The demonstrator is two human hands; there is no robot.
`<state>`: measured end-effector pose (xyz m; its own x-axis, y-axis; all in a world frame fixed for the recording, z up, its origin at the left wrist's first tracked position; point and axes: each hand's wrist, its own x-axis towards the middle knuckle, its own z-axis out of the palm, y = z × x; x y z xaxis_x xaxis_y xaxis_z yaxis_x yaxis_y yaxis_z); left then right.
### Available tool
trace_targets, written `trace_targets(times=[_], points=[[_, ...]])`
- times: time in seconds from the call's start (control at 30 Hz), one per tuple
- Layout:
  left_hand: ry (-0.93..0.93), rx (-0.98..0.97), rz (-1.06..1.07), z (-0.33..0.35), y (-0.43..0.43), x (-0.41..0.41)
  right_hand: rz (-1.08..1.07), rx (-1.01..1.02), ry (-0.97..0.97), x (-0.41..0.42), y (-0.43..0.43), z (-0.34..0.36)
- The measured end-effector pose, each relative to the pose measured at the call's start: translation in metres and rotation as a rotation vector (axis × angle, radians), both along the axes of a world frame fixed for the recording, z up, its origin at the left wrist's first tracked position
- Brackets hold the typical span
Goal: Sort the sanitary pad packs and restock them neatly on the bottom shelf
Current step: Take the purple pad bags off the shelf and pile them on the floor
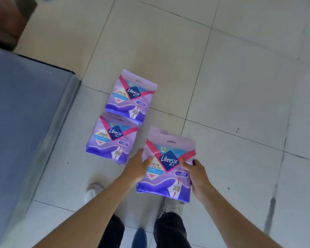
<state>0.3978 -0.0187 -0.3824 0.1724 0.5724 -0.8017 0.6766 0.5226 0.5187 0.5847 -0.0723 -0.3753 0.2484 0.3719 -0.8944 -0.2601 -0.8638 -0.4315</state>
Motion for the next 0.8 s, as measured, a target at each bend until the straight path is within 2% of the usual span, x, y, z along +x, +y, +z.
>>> trace_targets(times=[0.2,0.43,0.6,0.8], points=[[0.17,0.064,0.055,-0.101,-0.007,0.031,-0.075,0.037,-0.02,0.007,-0.007,-0.099],[0.284,0.202,0.06,-0.185,0.004,0.017,-0.132,0.067,0.045,-0.013,0.005,-0.187],[0.242,0.217,0.145,-0.202,0.0,0.01,-0.083,0.066,0.018,-0.021,0.009,-0.213],[0.239,0.204,0.132,-0.207,0.001,0.012,-0.058,0.039,-0.015,-0.019,0.011,-0.226]])
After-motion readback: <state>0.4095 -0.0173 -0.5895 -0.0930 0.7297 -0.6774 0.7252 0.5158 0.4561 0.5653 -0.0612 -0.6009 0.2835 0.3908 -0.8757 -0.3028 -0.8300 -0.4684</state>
